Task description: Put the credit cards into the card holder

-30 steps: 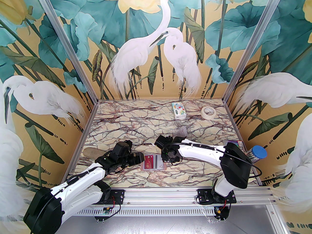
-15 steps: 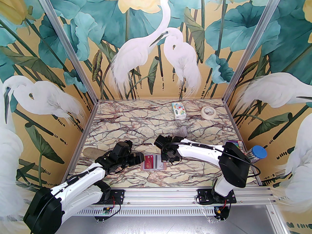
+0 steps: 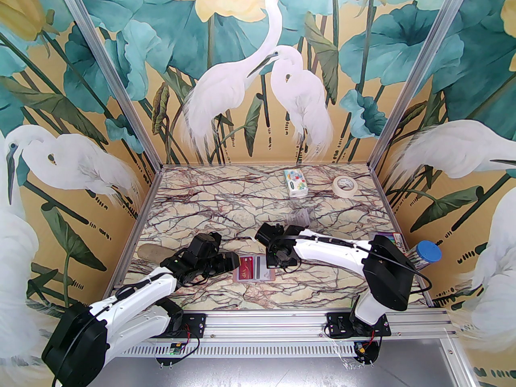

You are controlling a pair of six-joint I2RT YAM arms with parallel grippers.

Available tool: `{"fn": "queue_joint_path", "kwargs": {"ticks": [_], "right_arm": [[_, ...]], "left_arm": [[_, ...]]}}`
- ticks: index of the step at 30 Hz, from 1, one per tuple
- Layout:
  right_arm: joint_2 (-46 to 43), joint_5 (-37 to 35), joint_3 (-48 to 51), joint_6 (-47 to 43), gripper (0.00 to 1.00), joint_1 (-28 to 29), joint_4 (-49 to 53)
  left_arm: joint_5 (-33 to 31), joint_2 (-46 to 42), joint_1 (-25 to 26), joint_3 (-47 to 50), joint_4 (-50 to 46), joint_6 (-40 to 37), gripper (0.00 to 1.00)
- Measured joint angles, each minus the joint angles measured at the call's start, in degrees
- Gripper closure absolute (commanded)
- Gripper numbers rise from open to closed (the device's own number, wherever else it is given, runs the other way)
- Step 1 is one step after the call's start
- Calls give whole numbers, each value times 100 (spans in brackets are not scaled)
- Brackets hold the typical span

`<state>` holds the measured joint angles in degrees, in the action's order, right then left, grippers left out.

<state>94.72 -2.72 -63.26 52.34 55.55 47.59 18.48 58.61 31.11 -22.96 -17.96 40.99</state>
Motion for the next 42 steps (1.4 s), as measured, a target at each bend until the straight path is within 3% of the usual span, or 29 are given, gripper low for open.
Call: {"fn": "queue_joint_path", "kwargs": {"ticks": [15,42], "right_arm": [[-72,90,0,-15,100,0,-160],[-72,109,0,-15,100,0,-229]], "left_arm": [[356,535,57,20,424,63,37],[286,1008,337,-146,240,59,41]]}}
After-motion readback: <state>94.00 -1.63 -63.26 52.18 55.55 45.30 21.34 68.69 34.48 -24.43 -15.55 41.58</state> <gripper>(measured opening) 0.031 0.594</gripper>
